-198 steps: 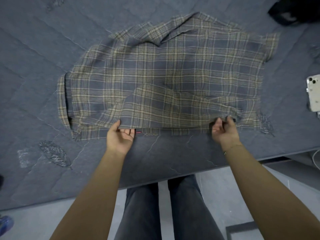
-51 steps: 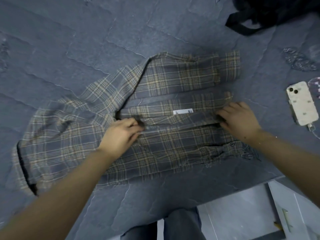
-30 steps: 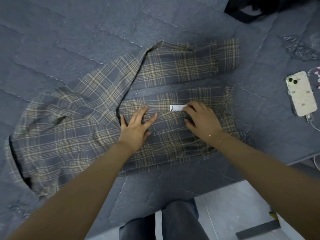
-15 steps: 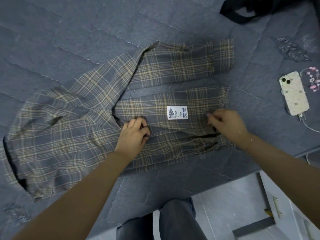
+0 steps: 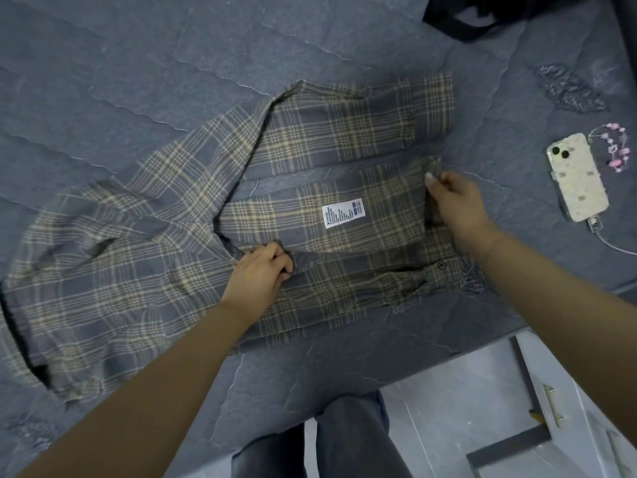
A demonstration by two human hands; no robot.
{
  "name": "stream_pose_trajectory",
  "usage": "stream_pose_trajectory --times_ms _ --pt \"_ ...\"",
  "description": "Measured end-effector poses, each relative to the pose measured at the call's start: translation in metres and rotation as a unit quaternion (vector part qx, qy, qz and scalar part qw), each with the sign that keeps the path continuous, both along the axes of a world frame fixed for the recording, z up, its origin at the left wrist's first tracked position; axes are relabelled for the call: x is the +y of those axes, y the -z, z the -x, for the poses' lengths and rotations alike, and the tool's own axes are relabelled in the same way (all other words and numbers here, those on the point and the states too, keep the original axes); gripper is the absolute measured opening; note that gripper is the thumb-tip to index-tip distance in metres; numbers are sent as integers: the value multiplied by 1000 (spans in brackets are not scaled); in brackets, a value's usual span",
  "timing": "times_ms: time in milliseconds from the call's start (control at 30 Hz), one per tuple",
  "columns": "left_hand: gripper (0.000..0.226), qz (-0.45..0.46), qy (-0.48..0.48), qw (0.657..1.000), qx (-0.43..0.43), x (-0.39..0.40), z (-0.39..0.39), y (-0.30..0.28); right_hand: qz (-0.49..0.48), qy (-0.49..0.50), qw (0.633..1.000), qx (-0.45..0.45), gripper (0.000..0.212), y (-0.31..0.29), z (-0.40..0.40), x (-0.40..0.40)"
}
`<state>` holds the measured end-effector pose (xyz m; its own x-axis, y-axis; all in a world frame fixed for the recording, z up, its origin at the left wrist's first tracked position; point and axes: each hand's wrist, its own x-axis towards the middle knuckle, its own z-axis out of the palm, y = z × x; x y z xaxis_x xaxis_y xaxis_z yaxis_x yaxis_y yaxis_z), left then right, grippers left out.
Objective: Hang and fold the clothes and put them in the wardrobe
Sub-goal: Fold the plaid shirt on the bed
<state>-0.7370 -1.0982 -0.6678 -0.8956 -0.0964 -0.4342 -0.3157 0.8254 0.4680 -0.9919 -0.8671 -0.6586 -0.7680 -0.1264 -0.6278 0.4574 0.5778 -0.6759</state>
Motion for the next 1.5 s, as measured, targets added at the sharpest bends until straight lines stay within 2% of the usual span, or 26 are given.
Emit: stream_pose_trajectory --times_ms 100,200,300,367,433,500,567,667,767,833,867,967,1033,1100,1200,1267,1300,1400,1500 --pt "7 -8 13 1000 4 -1 -4 -1 -76 -59 995 25 36 4 10 -11" --pt "6 -10 22 1000 5 -3 -4 -3 -157 -92 983 24 23 8 1 -2" --pt "6 4 31 999 24 -1 -4 -7 -178 -99 976 74 39 -2 -23 14" --pt "5 3 34 999 39 -2 -4 -10 -182 -122 973 73 47 -9 -43 21" --pt "2 -11 36 998 45 -5 -5 -14 -204 -196 955 93 45 -8 -61 26" --pt "2 -33 32 998 42 -8 -4 -20 -190 -242 943 129 32 -5 -70 26" --pt "4 -41 26 998 51 -10 -5 -27 -138 -217 959 123 19 0 -73 24" --pt "5 -32 39 997 61 -12 -6 -33 -84 -121 987 71 13 0 -67 22" --pt "12 -21 92 995 7 -9 -6 -29 -135 -136 980 53 18 -5 -57 28" --pt "17 -4 109 994 -19 -5 -4 -28 -182 -206 961 41 21 -12 -55 28" --pt "16 -2 96 995 10 -4 -2 -30 -199 -248 945 76 23 -16 -55 27" --pt "20 -9 -27 987 160 7 12 -36 -203 -361 865 284 31 -22 -57 13" --pt "30 3 -112 978 176 15 29 -30 -162 -419 832 325 40 -16 -59 -8" --pt "40 36 -137 984 103 22 43 -14 -129 -482 809 310 49 -3 -62 -34" --pt "59 119 -63 989 -58 21 43 22 -158 -568 761 271 56 30 -65 -55" --pt "64 145 -32 987 -66 15 34 43 -202 -576 741 279 61 51 -62 -48" --pt "65 148 -26 987 -55 12 31 49 -219 -563 743 288 64 57 -58 -41" --pt "65 139 -19 989 -44 8 32 52 -275 -490 778 280 68 60 -52 -22" --pt "65 63 -22 996 -54 2 34 42 -324 -430 806 245 68 52 -53 -23"
